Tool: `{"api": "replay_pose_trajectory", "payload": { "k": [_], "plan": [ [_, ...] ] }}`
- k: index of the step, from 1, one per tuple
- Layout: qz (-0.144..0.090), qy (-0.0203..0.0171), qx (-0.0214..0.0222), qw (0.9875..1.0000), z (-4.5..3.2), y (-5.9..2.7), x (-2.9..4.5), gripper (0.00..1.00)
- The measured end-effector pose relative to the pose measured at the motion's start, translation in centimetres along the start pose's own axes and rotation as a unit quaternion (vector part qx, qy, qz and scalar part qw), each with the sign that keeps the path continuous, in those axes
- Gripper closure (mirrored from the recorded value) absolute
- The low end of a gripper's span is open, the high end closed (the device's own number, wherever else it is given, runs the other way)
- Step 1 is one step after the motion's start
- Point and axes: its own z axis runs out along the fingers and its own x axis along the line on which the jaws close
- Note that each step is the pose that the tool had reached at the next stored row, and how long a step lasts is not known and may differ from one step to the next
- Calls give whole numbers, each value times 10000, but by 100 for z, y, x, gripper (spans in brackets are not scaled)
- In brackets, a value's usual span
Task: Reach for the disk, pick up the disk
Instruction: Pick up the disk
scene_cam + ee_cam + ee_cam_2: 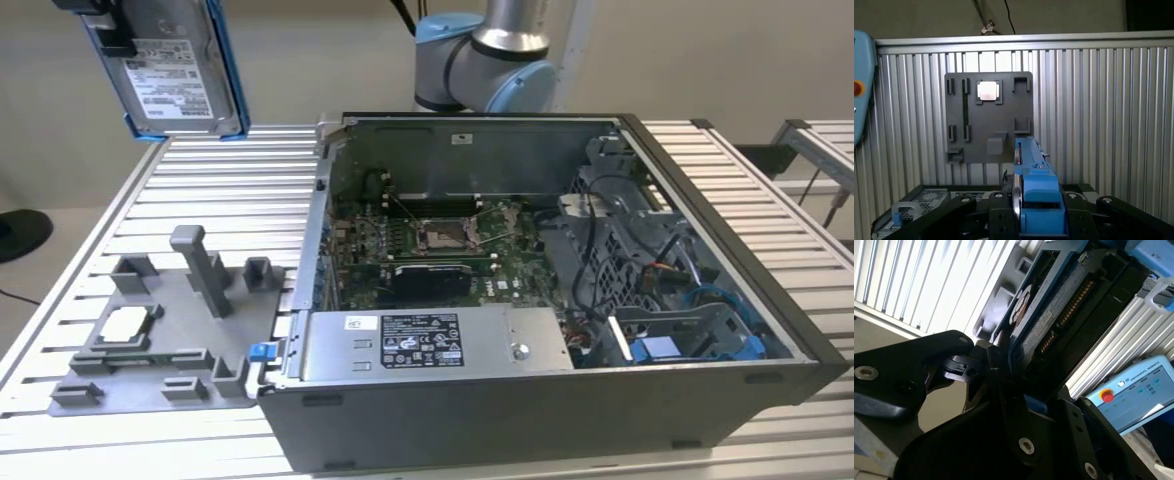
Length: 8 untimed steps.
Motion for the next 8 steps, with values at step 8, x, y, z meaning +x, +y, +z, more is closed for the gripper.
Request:
{"api": "replay_pose_trajectory", "payload": {
  "k": [8],
  "plan": [
    [0, 0, -4, 10000, 1, -207, -9, 100]
  ]
}}
